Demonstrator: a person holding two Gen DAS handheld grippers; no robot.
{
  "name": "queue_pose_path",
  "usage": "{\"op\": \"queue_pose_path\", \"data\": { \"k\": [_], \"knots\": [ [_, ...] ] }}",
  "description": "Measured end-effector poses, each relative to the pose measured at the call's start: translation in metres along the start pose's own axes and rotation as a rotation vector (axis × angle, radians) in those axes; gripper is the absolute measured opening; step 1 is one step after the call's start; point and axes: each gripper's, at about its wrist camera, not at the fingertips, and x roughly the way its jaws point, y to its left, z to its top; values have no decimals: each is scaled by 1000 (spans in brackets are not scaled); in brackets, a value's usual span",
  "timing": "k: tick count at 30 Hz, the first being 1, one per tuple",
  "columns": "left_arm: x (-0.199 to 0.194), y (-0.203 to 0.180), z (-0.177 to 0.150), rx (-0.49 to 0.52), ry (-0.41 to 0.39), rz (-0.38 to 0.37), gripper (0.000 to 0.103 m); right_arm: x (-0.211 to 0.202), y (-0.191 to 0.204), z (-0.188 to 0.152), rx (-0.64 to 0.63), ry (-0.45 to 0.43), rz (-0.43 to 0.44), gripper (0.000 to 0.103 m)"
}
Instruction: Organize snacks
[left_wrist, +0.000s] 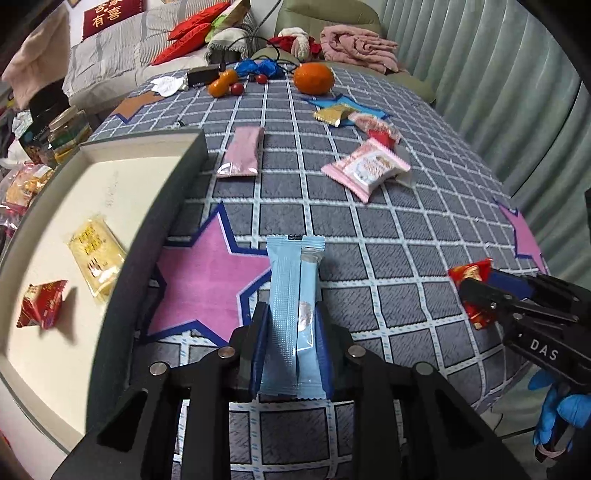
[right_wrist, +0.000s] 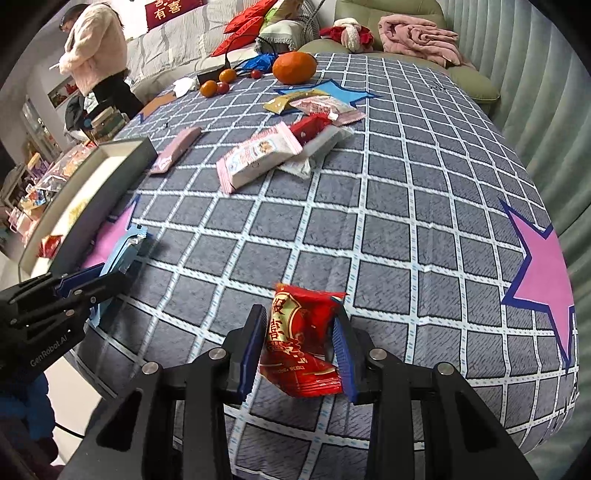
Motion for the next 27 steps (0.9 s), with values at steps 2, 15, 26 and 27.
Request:
{"op": "queue_pose_path", "data": {
  "k": [2,15,26,27],
  "knots": [
    [-4,3,1,-3,-16,-3,27,-2,5,5,-6,-1,8,38],
    [-31,34,7,-42,-80,-26,22,-6,47,30,-65,-9,40,38],
    [-14,32,4,1,-9,-12,62,9,73,36,-144,7,-41,82],
    [-11,29,3,17,-7,-1,66,8,71,34,-146,5,-46,82]
  ]
}}
